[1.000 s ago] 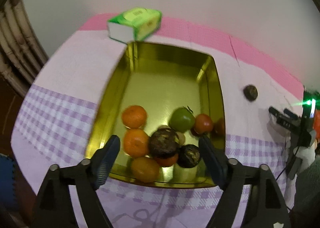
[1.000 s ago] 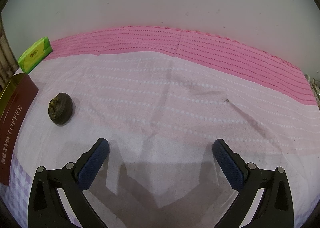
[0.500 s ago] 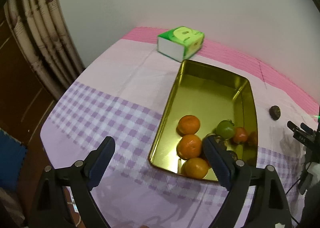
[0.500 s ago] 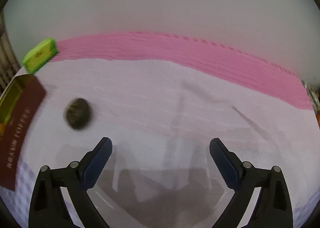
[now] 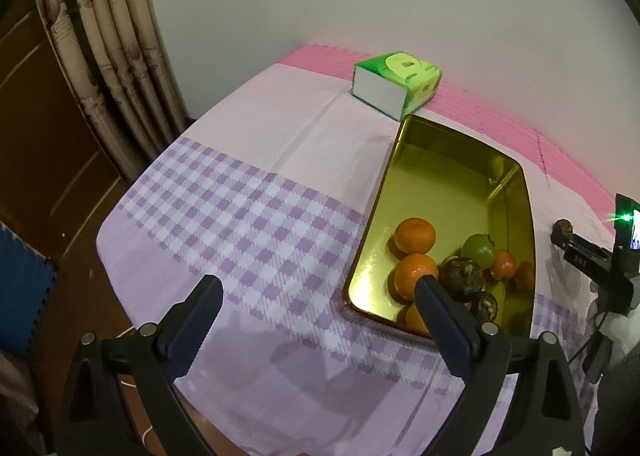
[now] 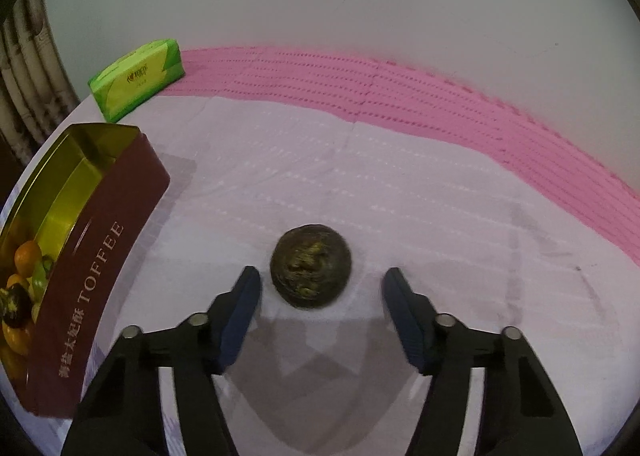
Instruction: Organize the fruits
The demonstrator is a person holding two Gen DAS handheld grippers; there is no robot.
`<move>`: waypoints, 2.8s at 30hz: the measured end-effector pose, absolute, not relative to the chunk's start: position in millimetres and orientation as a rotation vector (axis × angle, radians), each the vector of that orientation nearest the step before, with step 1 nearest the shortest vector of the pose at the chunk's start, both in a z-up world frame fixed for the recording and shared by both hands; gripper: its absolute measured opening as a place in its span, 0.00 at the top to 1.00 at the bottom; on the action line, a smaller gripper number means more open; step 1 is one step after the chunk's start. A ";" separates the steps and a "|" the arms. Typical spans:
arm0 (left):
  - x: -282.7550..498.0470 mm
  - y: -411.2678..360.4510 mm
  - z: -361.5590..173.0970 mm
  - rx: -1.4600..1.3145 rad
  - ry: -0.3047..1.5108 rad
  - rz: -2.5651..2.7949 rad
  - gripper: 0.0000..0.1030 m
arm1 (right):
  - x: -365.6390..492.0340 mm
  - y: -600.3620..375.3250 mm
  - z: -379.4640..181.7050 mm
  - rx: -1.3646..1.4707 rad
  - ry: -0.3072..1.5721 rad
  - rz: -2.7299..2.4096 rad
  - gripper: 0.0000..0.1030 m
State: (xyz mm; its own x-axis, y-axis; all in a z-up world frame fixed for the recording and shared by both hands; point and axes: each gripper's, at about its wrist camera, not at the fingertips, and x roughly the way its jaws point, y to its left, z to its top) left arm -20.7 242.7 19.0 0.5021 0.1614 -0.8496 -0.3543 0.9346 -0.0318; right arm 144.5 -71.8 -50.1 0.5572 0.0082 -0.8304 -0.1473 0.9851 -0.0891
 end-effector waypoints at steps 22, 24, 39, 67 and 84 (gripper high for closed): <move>-28.4 240.4 18.5 -0.219 1.012 0.296 0.03 | 100.2 5.8 16.6 -0.166 0.883 0.324 0.59; -28.8 240.1 18.8 -0.218 1.012 0.297 0.03 | 93.4 21.3 20.2 -0.179 0.879 0.359 0.59; -32.7 242.4 18.2 -0.223 1.010 0.297 0.03 | 65.5 92.7 3.3 -0.292 0.922 0.463 0.59; -28.7 233.3 11.8 -0.194 1.028 0.252 0.03 | 59.1 107.4 -14.3 -0.312 0.950 0.443 0.55; -29.5 213.4 14.0 -0.113 1.028 0.209 0.03 | 17.0 71.1 18.0 -0.253 0.938 0.368 0.16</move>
State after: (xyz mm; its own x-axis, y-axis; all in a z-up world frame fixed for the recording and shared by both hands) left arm -29.5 213.4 14.0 0.4987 0.1194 -0.8585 -0.2256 0.9742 0.0044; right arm 17.0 71.1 18.0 0.5363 0.1967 -0.8208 -0.4135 0.9090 -0.0524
